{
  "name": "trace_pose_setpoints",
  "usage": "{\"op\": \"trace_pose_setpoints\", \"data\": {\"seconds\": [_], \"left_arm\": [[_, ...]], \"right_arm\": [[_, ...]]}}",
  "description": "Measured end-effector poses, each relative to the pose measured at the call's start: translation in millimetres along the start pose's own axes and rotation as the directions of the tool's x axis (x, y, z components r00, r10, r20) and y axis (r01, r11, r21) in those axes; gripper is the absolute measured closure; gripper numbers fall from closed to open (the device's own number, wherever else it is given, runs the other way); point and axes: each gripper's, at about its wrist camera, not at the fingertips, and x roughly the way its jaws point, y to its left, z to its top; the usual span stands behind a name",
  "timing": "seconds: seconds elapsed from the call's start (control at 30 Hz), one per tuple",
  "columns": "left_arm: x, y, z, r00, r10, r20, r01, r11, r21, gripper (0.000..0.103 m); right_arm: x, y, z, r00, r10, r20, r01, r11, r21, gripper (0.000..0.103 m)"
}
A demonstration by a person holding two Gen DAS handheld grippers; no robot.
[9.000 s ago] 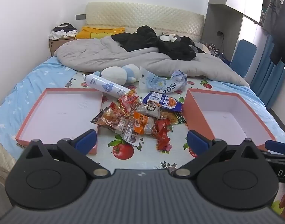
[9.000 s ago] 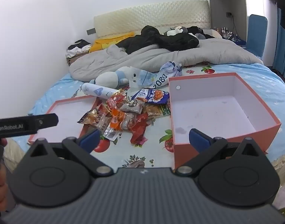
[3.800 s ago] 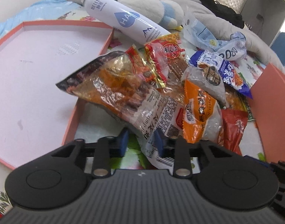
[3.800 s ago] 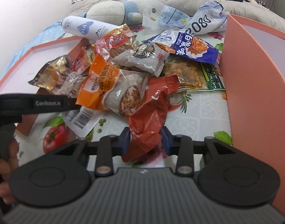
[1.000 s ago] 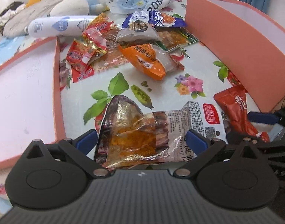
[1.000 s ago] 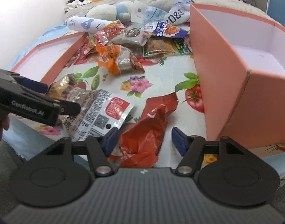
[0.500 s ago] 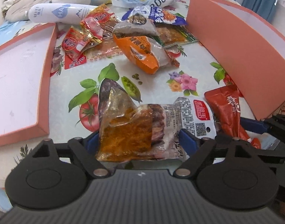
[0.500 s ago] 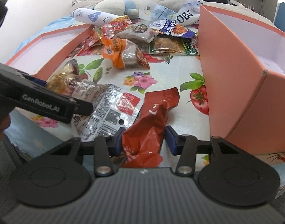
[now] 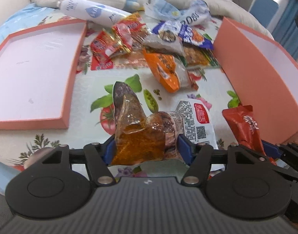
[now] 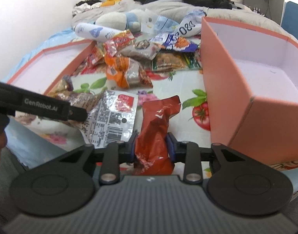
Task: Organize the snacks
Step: 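Lift the clear snack bag with the left gripper over the deep pink box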
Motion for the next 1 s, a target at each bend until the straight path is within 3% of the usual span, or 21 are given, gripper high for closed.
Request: {"op": "trace_pose_setpoints", "data": {"seconds": [0.37, 0.6, 1.0], "left_arm": [[-64, -4, 34, 0.993, -0.007, 0.116, 0.015, 0.998, -0.066, 0.034], [-108, -18, 59, 0.973, -0.042, 0.228, 0.059, 0.996, -0.068, 0.034], [-153, -64, 104, 0.930, -0.137, 0.342, 0.147, 0.989, -0.002, 0.034]], "right_arm": [[-48, -2, 46, 0.993, 0.047, 0.112, -0.052, 0.998, 0.042, 0.069], [-85, -12, 79, 0.974, 0.037, 0.222, -0.051, 0.997, 0.057, 0.069], [-135, -55, 126, 0.924, -0.061, 0.377, 0.030, 0.996, 0.087, 0.069]]}}
